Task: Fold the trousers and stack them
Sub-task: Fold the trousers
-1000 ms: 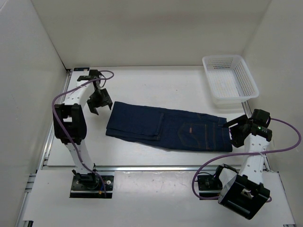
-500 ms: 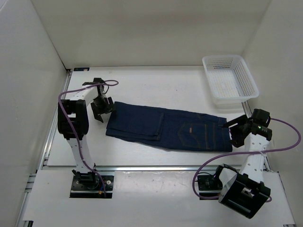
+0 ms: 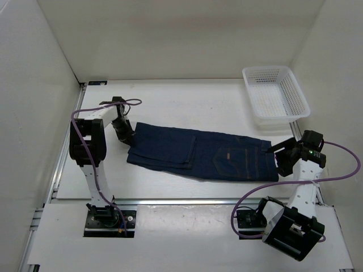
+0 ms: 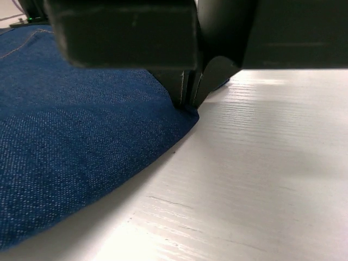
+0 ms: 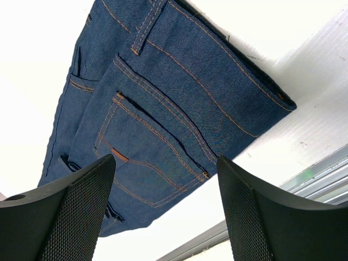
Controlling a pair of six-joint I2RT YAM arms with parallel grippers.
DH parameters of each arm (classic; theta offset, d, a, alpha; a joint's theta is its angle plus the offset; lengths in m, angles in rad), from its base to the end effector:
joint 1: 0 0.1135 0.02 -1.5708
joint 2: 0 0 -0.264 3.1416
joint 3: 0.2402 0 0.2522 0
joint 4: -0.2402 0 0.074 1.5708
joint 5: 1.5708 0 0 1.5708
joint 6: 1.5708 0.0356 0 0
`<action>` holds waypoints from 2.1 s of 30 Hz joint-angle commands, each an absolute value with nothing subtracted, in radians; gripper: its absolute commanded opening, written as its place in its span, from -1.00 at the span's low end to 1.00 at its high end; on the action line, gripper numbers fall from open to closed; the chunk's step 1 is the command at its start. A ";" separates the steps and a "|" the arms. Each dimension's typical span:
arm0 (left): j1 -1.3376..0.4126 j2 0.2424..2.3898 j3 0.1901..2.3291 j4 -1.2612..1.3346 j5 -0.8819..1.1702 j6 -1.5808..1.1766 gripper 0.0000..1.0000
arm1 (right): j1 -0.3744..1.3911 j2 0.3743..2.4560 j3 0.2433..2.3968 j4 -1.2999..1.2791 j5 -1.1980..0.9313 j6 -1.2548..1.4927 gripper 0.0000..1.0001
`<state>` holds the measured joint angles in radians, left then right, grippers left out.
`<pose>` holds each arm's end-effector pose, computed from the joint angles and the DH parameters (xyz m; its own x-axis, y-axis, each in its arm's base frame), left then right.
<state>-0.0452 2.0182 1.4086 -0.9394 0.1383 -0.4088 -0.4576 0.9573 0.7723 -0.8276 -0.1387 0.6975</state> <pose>0.3712 -0.0217 0.1512 -0.9354 -0.3518 0.0348 -0.3532 0.9257 -0.1351 0.1616 -0.0741 0.2506 -0.3444 0.8787 -0.3306 0.7738 0.4651 0.4301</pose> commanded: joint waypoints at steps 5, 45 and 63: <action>0.011 1.813 1.460 -0.983 -0.059 -0.502 -0.79 | -0.443 0.959 0.811 -0.822 -0.176 0.669 0.59; -0.825 1.816 1.960 -1.102 -0.178 -0.914 -0.79 | -0.443 0.891 0.792 -0.833 -0.215 0.660 0.62; -0.928 2.256 2.397 -1.164 -0.012 -0.795 -0.12 | -0.443 0.891 0.792 -0.842 -0.186 0.638 0.62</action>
<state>-0.9295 2.2189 2.2818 -1.0740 -0.0765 -0.8890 -0.4492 0.9035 0.7723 -0.8364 -0.1890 0.6701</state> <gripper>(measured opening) 0.439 0.809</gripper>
